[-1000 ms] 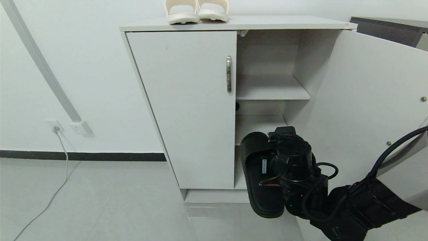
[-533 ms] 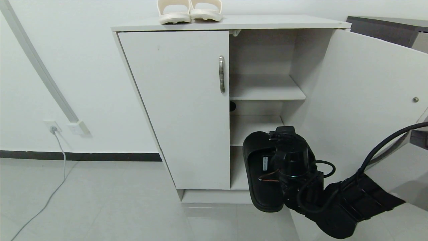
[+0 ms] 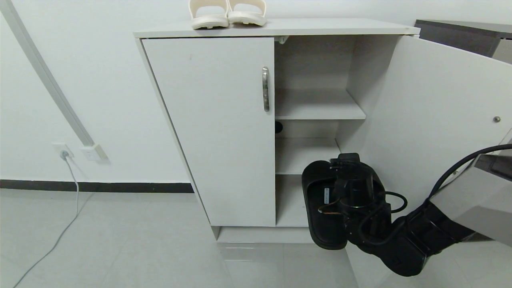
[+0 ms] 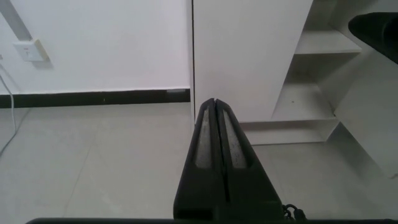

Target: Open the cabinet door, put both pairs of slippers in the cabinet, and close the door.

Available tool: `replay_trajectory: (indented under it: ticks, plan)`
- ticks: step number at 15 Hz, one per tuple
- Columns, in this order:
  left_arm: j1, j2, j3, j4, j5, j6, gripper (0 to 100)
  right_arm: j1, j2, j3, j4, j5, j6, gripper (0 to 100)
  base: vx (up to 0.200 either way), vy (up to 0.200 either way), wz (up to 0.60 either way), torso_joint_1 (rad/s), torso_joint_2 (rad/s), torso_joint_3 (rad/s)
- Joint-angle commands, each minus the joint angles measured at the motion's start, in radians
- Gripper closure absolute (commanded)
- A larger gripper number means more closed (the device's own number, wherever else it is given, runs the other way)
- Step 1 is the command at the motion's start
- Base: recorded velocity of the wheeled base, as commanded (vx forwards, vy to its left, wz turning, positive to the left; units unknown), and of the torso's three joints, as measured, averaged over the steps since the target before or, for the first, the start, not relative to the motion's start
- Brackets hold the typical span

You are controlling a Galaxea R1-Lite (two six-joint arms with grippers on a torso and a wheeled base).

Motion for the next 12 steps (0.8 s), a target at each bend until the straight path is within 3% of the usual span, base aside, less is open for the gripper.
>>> replay_trajectory:
  ticks: [1,12]
  plan:
    - [0.0,0.002,0.0,0.0,0.0,-0.001,100,-0.001,-0.013,0.019,0.0,0.0,0.0,100,0.0,0.0,0.0,0.0,0.0,0.0]
    - [0.0,0.002,0.0,0.0,0.0,-0.001,100,-0.056,-0.054,0.075,0.0,0.019,-0.005,100,0.0,0.0,0.0,0.0,0.0,0.0]
